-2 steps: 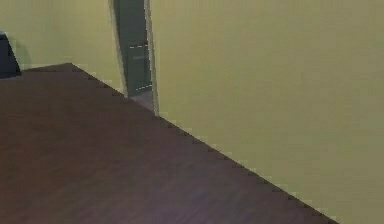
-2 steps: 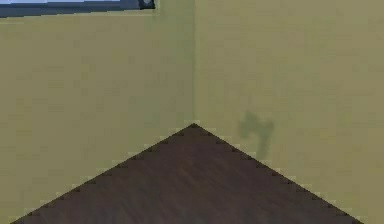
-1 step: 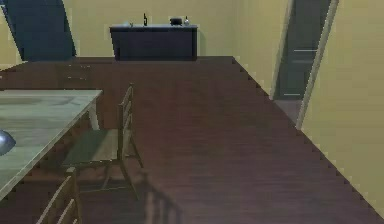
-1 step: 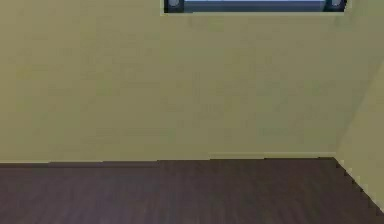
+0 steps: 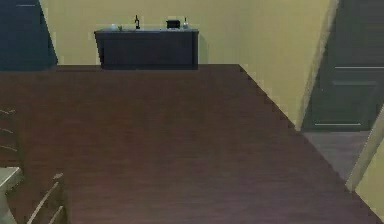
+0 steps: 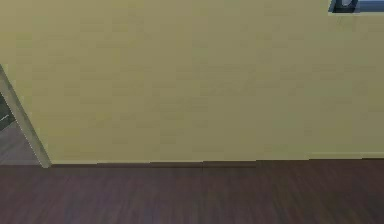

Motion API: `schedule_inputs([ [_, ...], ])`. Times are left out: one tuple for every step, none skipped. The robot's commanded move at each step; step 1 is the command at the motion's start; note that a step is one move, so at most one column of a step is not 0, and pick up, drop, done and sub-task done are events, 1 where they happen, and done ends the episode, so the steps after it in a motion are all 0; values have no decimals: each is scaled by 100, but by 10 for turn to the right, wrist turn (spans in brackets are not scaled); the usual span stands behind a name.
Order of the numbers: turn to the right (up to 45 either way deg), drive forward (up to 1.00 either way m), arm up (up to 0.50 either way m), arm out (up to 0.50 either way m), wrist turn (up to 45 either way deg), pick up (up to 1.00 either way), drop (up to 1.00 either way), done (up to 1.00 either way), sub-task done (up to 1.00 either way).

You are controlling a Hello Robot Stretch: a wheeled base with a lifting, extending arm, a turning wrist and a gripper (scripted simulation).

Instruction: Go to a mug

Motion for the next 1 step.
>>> schedule_inputs([
  [-30, 0, 0, 0, 0, 0, 0, 0, 0],
])
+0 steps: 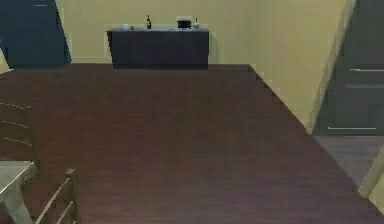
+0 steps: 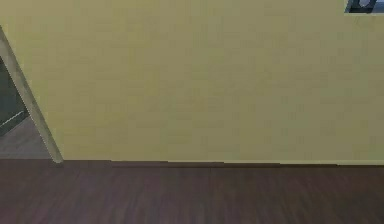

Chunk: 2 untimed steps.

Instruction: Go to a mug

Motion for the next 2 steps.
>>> schedule_inputs([
  [450, 0, 0, 0, 0, 0, 0, 0, 0],
  [450, 0, 0, 0, 0, 0, 0, 0, 0],
])
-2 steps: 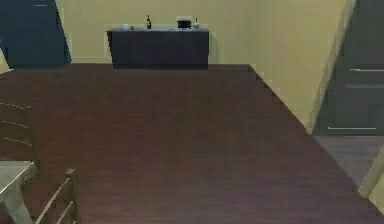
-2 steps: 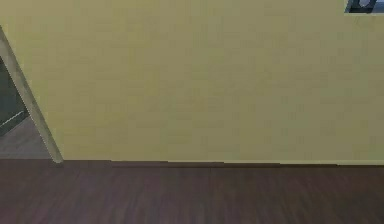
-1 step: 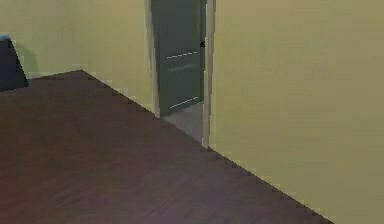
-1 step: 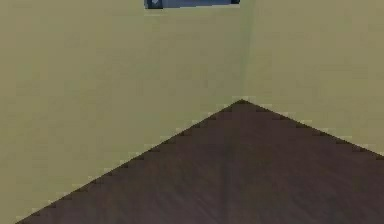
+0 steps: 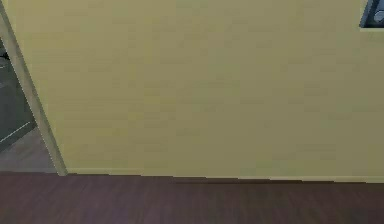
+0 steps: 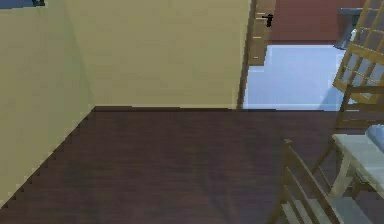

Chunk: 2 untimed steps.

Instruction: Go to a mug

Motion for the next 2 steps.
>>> schedule_inputs([
  [0, 15, 0, 0, 0, 0, 0, 0, 0],
  [-450, 0, 0, 0, 0, 0, 0, 0, 0],
])
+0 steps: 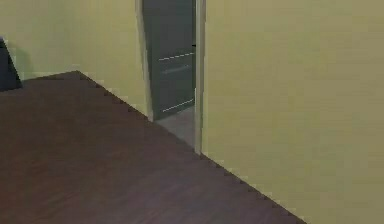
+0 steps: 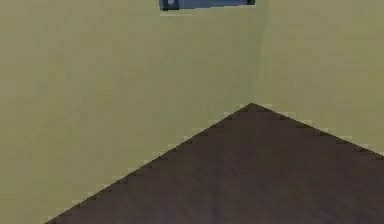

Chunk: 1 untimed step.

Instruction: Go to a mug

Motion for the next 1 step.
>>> schedule_inputs([
  [-390, 0, 0, 0, 0, 0, 0, 0, 0],
])
